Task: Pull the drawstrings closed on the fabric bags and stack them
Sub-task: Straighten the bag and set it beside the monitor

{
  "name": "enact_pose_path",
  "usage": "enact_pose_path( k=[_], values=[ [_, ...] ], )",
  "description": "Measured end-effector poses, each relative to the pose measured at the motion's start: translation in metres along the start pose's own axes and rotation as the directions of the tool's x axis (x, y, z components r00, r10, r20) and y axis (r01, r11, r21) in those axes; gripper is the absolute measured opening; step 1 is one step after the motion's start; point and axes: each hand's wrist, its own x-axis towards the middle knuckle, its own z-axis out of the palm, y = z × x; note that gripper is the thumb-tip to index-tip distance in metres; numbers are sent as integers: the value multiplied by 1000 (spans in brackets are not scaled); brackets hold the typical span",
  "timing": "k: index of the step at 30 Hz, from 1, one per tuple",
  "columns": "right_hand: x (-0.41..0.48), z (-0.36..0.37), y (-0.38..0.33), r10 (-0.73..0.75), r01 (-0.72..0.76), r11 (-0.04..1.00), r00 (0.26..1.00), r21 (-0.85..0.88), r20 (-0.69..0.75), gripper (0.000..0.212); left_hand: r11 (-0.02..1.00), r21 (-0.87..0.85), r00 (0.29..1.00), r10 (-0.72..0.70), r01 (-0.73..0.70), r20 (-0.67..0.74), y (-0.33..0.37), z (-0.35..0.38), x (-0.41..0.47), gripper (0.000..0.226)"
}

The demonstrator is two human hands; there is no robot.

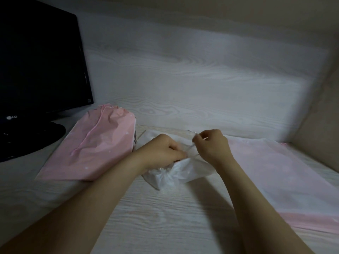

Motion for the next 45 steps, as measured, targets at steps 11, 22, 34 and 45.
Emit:
enact_pose_path(
  k=[11, 22, 34, 45],
  values=[
    [1, -23, -14, 172, -214, 768, 977, 604, 127, 24, 954, -234, 981, -192, 186, -5, 2, -7, 5, 35],
    [-2, -20, -20, -38, 76, 607, 997, 791, -67, 25, 985, -148, 973, 117, -88, 201, 7, -4, -6, 34],
    [5, 8, 4, -215, 215, 977, 976, -8, 25, 19, 923, -384, 941, 132, -2, 312, 5, -14, -4, 37],
    [-5, -10, -15, -155, 179, 955, 981, 238, -116, 19, 934, -356, 989, 37, 16, 141, -4, -14, 5, 36]
  ],
)
